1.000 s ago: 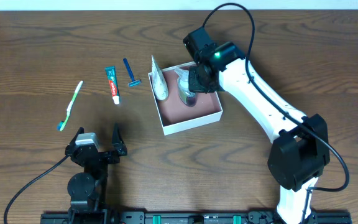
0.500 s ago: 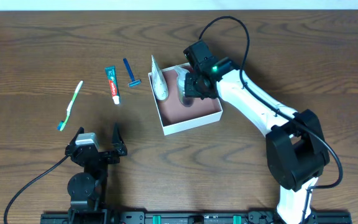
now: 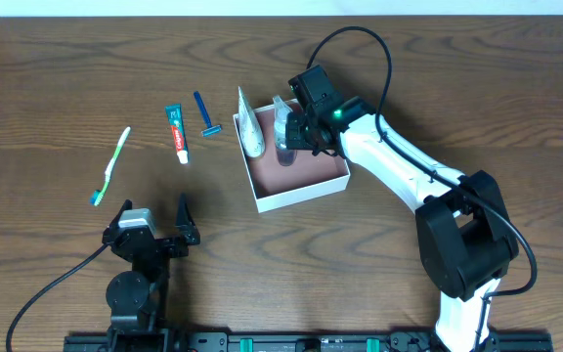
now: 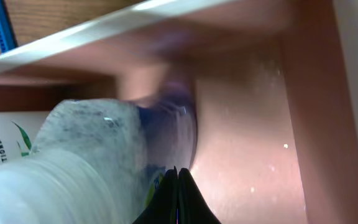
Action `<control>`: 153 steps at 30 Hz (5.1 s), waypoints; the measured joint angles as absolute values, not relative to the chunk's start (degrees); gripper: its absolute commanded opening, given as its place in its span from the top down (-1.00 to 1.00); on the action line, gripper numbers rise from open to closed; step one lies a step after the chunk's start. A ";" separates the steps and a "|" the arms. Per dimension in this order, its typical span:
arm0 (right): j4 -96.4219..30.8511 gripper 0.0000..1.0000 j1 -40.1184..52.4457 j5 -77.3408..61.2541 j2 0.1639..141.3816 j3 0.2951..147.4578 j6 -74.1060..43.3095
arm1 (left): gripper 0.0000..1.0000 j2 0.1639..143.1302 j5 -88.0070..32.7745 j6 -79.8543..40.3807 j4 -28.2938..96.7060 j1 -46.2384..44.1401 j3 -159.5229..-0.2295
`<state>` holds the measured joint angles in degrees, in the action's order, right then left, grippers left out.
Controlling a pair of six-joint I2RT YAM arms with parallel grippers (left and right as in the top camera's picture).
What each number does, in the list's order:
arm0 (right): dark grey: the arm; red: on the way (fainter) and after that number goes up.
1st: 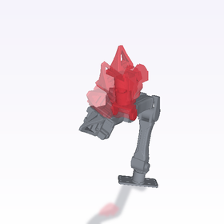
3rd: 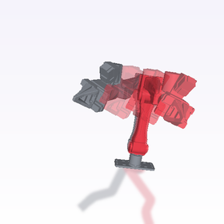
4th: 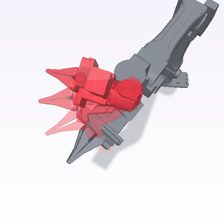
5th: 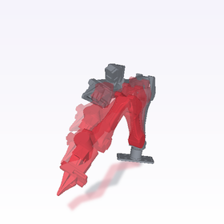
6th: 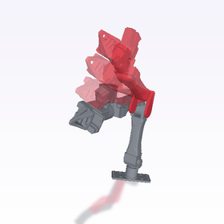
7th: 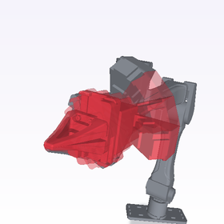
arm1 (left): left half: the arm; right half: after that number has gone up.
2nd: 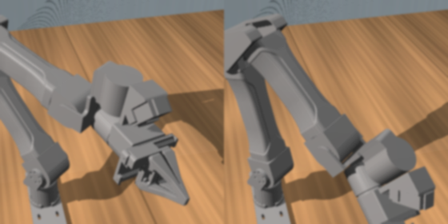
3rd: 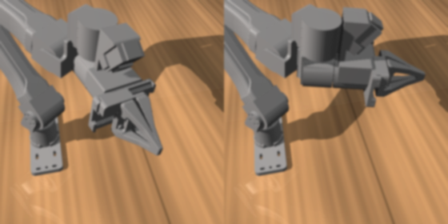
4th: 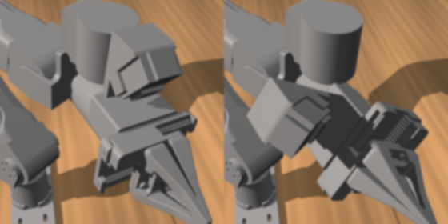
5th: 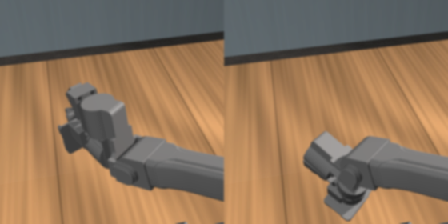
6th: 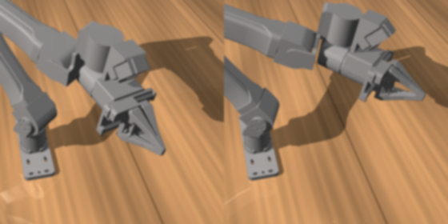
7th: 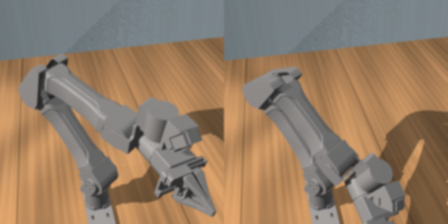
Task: Pack container
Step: 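Adjust the soap bottle upright beside the tube and release it, then move the right gripper to the green Dettol soap box and grasp it, then lift the Dettol soap box and carry it over the white box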
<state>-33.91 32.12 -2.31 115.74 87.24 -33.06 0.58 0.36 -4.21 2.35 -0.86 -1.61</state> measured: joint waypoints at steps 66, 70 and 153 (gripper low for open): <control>-19.51 -0.12 30.87 -0.49 114.13 86.80 -19.03 | -0.96 0.58 0.36 -4.21 2.33 -0.86 -1.61; -19.46 -0.17 30.70 -0.84 109.97 86.83 -19.03 | -0.96 0.58 0.36 -4.19 2.35 -0.86 -1.61; -24.80 -0.08 3.18 -1.37 101.49 54.76 6.68 | -0.96 0.58 0.36 -4.21 2.35 -0.86 -1.61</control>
<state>-24.80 3.18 -1.37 101.49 54.76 6.68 0.58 0.36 -4.21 2.35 -0.86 -1.61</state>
